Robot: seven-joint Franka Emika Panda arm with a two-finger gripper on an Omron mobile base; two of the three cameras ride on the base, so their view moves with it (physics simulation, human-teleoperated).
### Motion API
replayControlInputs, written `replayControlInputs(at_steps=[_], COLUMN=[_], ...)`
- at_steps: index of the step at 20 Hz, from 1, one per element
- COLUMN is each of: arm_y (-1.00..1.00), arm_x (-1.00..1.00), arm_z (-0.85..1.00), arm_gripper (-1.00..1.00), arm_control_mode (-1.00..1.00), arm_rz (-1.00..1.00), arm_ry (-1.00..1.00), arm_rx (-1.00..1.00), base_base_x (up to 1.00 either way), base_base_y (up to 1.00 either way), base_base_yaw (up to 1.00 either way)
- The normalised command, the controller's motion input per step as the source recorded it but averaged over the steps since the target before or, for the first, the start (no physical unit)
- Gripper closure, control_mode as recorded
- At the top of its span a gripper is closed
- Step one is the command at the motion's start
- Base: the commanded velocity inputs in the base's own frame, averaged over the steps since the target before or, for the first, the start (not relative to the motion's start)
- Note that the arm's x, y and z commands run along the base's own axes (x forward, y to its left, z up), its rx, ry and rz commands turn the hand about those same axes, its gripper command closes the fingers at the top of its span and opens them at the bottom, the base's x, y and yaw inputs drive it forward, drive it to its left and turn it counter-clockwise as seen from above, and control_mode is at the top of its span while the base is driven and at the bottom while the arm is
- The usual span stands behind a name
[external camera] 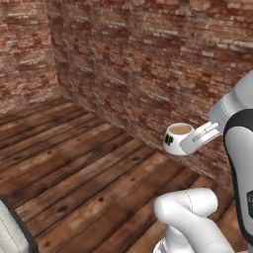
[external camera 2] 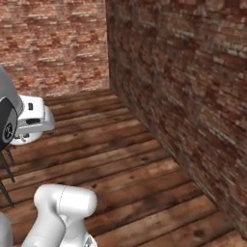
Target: Pick the cup of tea, navigate to the dining table, and place it on the saucer.
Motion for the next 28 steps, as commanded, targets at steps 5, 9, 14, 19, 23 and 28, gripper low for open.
replayControlInputs(at_steps=[5, 9, 14, 19, 23, 28], arm_y=[0.00, 0.00, 0.00, 0.00, 0.00, 0.00], arm_x=[0.00, 0.00, 0.00, 0.00, 0.00, 0.00], arm_z=[0.00, 0.00, 0.00, 0.00, 0.00, 0.00], arm_gripper=[1.00, 1.00, 1.00, 1.00, 1.00, 1.00], arm_control_mode=[1.00, 1.00, 1.00, 1.00, 1.00, 1.00], arm_rz=[0.00, 0.00, 0.00, 0.00, 0.00, 0.00], arm_ry=[0.00, 0.00, 0.00, 0.00, 0.00, 0.00], arm_rx=[0.00, 0.00, 0.00, 0.00, 0.00, 0.00], base_base_x=[1.00, 1.00, 1.00, 1.00, 1.00, 1.00], base_base_y=[0.00, 0.00, 0.00, 0.00, 0.00, 0.00], base_base_yaw=[0.69, 0.65, 0.67, 0.67, 0.68, 0.75])
